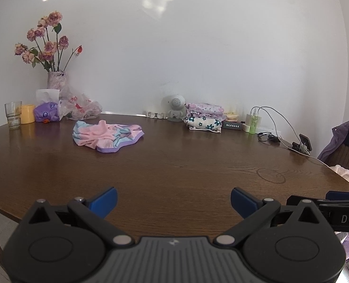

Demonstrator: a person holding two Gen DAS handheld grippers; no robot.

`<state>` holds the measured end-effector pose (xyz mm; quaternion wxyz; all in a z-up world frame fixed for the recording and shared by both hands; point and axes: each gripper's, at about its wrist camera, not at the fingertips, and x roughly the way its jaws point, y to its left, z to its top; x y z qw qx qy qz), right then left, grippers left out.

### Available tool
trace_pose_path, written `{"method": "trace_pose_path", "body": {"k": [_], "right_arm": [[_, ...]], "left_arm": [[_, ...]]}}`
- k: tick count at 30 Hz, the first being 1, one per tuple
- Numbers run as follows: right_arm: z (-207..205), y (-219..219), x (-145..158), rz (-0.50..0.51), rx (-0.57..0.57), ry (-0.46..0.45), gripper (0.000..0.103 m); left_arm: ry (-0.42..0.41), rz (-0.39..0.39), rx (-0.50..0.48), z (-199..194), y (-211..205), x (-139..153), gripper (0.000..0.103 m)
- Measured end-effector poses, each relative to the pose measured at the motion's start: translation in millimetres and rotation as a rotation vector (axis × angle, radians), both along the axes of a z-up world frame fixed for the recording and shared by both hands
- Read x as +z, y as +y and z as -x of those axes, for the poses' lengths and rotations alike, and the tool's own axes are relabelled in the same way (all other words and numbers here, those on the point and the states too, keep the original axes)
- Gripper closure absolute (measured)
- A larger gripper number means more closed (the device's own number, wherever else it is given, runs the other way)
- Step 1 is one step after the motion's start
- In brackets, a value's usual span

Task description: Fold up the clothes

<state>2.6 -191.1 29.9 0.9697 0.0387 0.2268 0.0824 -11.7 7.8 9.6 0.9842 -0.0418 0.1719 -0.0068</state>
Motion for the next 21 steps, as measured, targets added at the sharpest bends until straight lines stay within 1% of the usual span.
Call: {"method": "trace_pose_path", "body": {"k": [4, 15, 18, 21], "right_arm": [[0.6, -0.6, -0.7, -0.001, 0.001, 0.0, 0.0], [1.8, -0.4, -0.7, -0.005, -0.004, -0.001, 0.0], [2.0, -0.7, -0.9, -0.005, -0.002, -0.001, 0.0], [2.6, -0.6, -0.9, -0.004, -0.001, -0.001, 0.0]], "left_arm": [[-0.004, -0.005, -0.008, 1.1, -0.6, 1.1, 0.0], [0.002, 0.0, 0.027, 2.0, 1.1, 1.7, 0.0], [-0.001, -0.029, 0.028, 2.6, -1.4, 1.7, 0.0], [-0.008, -0.034, 0.024, 3.6, -3.2, 1.8, 0.0]]}}
